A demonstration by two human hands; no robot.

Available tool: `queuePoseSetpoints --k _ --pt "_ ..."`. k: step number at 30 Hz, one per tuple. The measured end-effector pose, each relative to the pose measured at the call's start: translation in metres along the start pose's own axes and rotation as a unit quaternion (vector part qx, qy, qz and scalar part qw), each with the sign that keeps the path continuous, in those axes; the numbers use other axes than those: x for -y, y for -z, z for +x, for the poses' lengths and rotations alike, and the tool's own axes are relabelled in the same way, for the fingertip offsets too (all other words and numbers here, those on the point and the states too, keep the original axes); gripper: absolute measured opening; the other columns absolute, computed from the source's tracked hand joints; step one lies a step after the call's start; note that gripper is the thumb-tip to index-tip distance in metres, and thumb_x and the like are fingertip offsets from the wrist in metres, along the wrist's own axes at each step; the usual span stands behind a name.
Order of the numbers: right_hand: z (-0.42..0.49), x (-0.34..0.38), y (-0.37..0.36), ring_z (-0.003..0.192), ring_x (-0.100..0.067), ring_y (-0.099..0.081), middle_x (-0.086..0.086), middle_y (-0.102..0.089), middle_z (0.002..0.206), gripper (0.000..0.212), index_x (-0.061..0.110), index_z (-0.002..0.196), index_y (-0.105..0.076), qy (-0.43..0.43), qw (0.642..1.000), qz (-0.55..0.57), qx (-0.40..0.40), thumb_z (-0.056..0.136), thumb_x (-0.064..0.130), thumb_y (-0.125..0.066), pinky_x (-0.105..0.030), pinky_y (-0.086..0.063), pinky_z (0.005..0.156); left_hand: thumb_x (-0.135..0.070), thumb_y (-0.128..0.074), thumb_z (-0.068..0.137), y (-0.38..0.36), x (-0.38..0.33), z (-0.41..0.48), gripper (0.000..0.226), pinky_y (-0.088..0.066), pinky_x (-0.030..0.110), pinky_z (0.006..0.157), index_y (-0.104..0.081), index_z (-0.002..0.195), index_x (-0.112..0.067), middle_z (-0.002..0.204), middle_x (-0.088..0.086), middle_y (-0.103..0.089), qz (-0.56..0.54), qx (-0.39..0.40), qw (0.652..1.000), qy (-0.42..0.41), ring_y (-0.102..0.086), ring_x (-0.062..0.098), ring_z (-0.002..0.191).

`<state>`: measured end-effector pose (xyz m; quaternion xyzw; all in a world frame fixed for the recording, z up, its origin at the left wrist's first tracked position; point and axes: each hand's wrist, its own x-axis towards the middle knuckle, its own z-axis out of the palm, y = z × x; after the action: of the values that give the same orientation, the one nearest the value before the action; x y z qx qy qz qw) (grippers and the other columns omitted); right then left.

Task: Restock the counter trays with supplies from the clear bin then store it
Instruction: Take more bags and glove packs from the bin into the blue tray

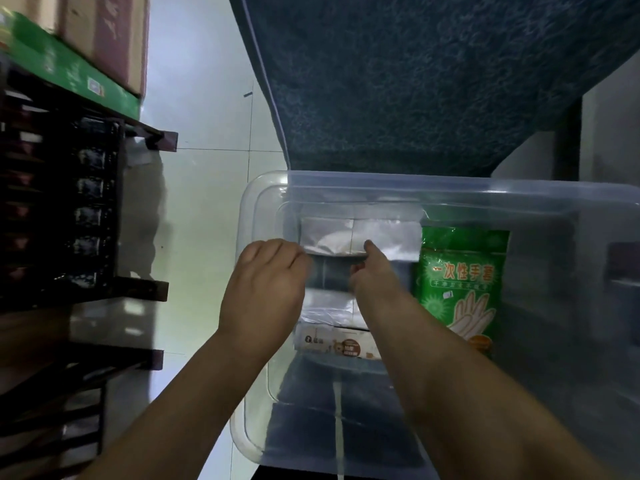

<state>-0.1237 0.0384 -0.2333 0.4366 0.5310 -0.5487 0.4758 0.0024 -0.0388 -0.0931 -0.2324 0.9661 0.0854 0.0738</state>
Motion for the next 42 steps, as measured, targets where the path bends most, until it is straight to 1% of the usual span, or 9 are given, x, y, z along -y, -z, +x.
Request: queuePoseSetpoints --k 6,14,20,24,28,34,36,39,42 --pt "-0.027 0.003 -0.002 0.053 -0.016 -0.051 -0.006 -0.052 0.065 0.013 0.005 0.082 -0.054 0.098 0.990 0.022 -0.098 0.078 0.007 -0.067 -0.026 -0.043 0.047 -0.004 -0.067 0.068 -0.001 0.001 -0.001 0.024 -0.048 0.037 0.081 -0.070 0.092 -0.008 0.091 0.010 -0.072 0.011 0.001 1.000 -0.007 -0.066 0.028 0.081" --pt "-0.144 0.022 0.039 0.077 -0.021 -0.067 -0.007 -0.069 0.087 0.027 0.010 0.094 -0.058 0.248 0.944 -0.187 0.109 0.078 -0.011 -0.058 -0.030 -0.056 0.066 -0.050 -0.052 0.086 0.039 -0.022 0.013 0.070 -0.032 0.037 0.108 -0.023 0.144 -0.023 0.151 0.001 -0.034 -0.205 0.157 0.950 0.173 -0.036 0.022 0.136" --pt "-0.171 0.048 0.034 0.081 -0.021 -0.068 -0.008 -0.071 0.089 0.025 0.010 0.093 -0.061 0.253 0.903 -0.250 0.241 0.075 -0.006 -0.066 -0.033 -0.058 0.075 -0.026 -0.069 0.078 0.069 -0.018 0.022 0.023 -0.050 0.032 0.072 -0.057 0.097 -0.023 0.091 -0.007 -0.067 -0.462 0.123 0.838 0.262 -0.063 0.015 0.083" --pt "-0.139 0.040 0.039 0.081 -0.021 -0.064 -0.009 -0.068 0.089 0.021 0.006 0.097 -0.062 0.260 0.895 -0.310 0.188 0.084 0.022 -0.063 -0.032 -0.056 0.079 -0.022 -0.071 0.076 0.076 -0.006 0.010 0.040 -0.049 0.032 0.072 -0.053 0.112 -0.024 0.084 -0.008 -0.063 -0.403 0.058 0.875 0.262 -0.059 0.013 0.078" --pt "-0.076 0.007 0.062 0.087 -0.023 -0.062 -0.009 -0.065 0.095 0.021 0.005 0.101 -0.062 0.309 0.779 -0.542 0.067 0.086 0.019 -0.065 -0.029 -0.044 0.078 -0.026 -0.069 0.078 0.074 0.006 -0.012 0.046 -0.043 0.020 0.066 -0.052 0.120 -0.032 0.083 -0.017 -0.057 -0.336 0.040 0.907 0.250 -0.055 0.002 0.078" --pt "-0.032 -0.025 0.076 0.121 -0.031 -0.042 -0.012 -0.049 0.131 0.038 0.012 0.126 -0.049 0.335 0.391 -0.857 -0.003 0.090 0.024 -0.049 -0.039 -0.033 0.099 -0.012 -0.069 0.077 0.064 0.026 -0.024 0.031 -0.054 0.036 0.084 -0.063 0.104 -0.028 0.093 -0.010 -0.070 -0.435 0.038 0.842 0.317 -0.066 0.010 0.084" --pt "-0.033 -0.031 0.074 0.116 -0.032 -0.043 -0.013 -0.050 0.126 0.034 0.013 0.122 -0.052 0.351 0.320 -0.879 -0.031 0.089 0.021 -0.047 -0.041 -0.034 0.095 -0.011 -0.069 0.077 0.061 0.026 -0.027 0.032 -0.054 0.032 0.082 -0.063 0.103 -0.029 0.093 -0.009 -0.070 -0.450 0.039 0.832 0.322 -0.066 0.010 0.085" --pt "-0.045 -0.033 0.076 0.109 -0.033 -0.048 -0.015 -0.056 0.117 0.030 0.011 0.113 -0.060 0.379 0.292 -0.878 -0.020 0.084 0.019 -0.055 -0.041 -0.038 0.090 -0.009 -0.070 0.077 0.065 0.025 -0.033 0.038 -0.052 0.026 0.078 -0.063 0.112 -0.024 0.094 -0.006 -0.071 -0.468 0.039 0.823 0.319 -0.067 0.012 0.085" --pt "-0.075 -0.028 0.084 0.082 -0.037 -0.061 -0.017 -0.064 0.088 0.017 0.005 0.083 -0.067 0.437 0.374 -0.818 -0.022 0.071 0.016 -0.071 -0.040 -0.050 0.067 -0.007 -0.068 0.078 0.077 0.023 -0.039 0.029 -0.048 0.020 0.070 -0.067 0.105 -0.019 0.087 -0.011 -0.068 -0.484 0.035 0.818 0.310 -0.065 0.010 0.082"
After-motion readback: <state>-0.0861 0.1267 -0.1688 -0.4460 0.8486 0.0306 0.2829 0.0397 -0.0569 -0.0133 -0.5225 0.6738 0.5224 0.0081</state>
